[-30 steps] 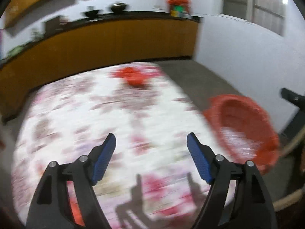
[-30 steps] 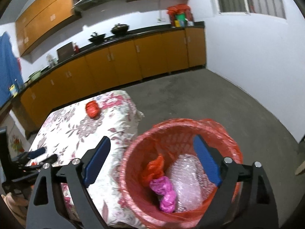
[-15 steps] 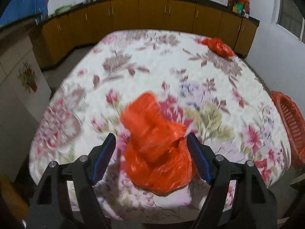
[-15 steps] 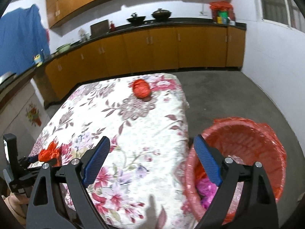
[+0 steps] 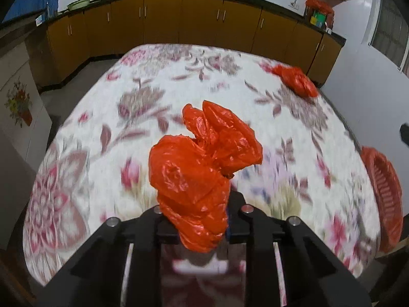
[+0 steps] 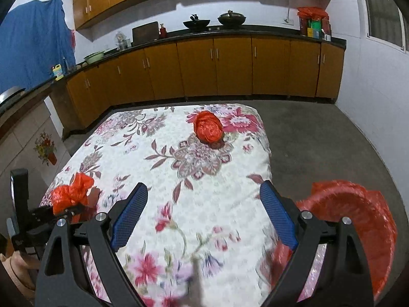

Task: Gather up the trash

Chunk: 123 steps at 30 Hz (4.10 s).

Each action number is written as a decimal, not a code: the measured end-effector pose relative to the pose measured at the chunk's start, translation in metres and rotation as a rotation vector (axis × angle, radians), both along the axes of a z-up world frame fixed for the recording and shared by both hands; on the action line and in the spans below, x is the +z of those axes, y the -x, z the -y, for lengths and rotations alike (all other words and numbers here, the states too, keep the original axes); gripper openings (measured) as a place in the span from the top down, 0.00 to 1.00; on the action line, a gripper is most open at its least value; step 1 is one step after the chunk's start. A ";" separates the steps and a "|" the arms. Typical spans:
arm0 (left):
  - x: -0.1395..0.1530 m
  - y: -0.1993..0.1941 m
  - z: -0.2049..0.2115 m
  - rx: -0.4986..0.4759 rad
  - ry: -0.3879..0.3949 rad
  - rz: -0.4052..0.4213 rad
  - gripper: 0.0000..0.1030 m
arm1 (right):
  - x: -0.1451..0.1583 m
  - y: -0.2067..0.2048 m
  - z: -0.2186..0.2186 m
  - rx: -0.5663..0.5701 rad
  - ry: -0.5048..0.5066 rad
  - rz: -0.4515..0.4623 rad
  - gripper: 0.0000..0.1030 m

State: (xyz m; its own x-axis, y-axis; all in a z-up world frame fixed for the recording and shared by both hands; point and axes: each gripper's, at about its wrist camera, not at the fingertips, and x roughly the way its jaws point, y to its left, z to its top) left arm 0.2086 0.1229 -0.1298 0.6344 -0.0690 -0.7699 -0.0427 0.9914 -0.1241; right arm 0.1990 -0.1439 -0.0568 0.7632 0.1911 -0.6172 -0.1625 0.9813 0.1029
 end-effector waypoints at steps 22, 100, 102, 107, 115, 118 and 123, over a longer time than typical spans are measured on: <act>0.024 -0.106 -0.002 0.005 -0.034 0.080 0.78 | -0.069 -0.230 -0.045 -0.065 0.090 -0.178 0.27; 0.113 0.098 0.270 -0.445 -0.089 0.331 0.04 | 0.074 0.188 0.175 -0.566 -0.035 0.182 0.02; 0.116 0.108 0.260 -0.411 -0.101 0.341 0.04 | 0.071 0.193 0.165 -0.557 -0.032 0.172 0.02; 0.124 0.131 0.235 -0.331 -0.125 0.367 0.04 | 0.062 0.203 0.142 -0.534 -0.021 0.137 0.02; 0.137 0.169 0.184 -0.236 -0.097 0.407 0.04 | 0.057 0.222 0.103 -0.489 0.030 0.129 0.02; 0.140 0.180 0.169 -0.214 -0.085 0.419 0.04 | 0.057 0.231 0.087 -0.484 0.072 0.146 0.02; 0.138 0.196 0.153 -0.179 -0.090 0.423 0.04 | 0.058 0.241 0.073 -0.480 0.079 0.162 0.02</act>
State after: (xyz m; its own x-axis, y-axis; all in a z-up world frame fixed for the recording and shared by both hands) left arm 0.0131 -0.0300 0.0078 0.8782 -0.1506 -0.4539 0.1656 0.9862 -0.0067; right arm -0.0420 -0.2174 0.0016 0.8406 -0.2474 -0.4819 0.3010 0.9529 0.0358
